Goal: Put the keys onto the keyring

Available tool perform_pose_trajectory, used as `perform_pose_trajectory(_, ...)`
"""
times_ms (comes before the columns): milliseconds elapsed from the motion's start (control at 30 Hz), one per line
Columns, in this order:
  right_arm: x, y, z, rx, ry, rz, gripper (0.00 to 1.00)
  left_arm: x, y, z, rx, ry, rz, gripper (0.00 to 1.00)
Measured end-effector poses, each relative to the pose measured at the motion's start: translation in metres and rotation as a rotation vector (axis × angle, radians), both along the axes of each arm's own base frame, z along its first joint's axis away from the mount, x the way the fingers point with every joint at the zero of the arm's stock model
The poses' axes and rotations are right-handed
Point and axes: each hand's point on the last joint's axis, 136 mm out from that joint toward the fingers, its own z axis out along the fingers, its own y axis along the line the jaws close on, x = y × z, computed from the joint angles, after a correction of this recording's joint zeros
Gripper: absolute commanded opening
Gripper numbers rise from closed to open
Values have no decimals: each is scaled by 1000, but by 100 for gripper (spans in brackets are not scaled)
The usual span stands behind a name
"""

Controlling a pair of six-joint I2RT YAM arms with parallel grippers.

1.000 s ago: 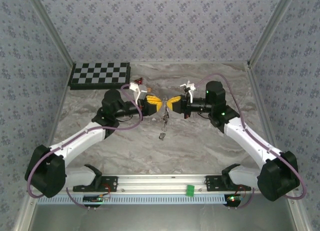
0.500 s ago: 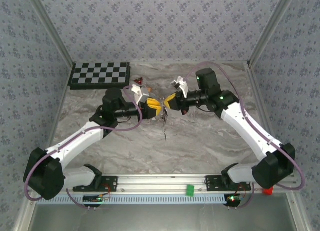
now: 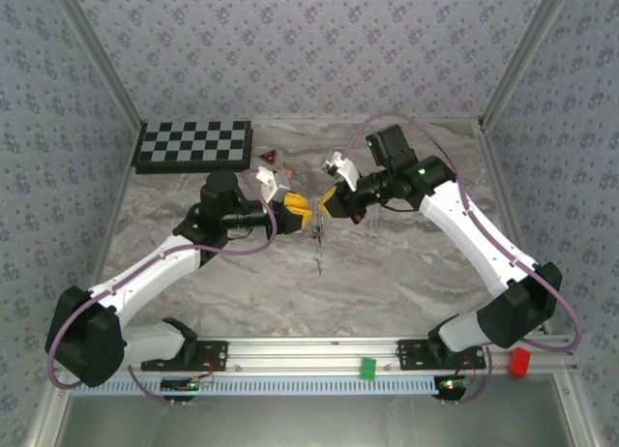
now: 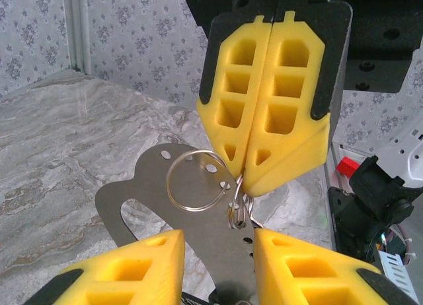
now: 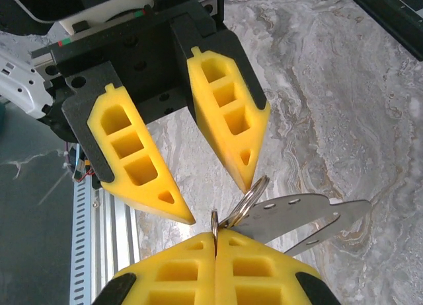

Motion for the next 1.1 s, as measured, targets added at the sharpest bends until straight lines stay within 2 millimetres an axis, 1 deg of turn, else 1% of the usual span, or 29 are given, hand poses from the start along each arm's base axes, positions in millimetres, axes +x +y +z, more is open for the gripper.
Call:
perform_pose_trajectory(933,-12,11,-1,12,10,57,0,-6,-1,4,-18,13,-37,33)
perform_pose_trajectory(1033,-13,12,-1,12,10,60,0,-8,-2,4,-22,19,-49,30)
perform_pose_trajectory(1100,-12,12,-1,11,10,59,0,-9,-3,4,-23,23,-56,24)
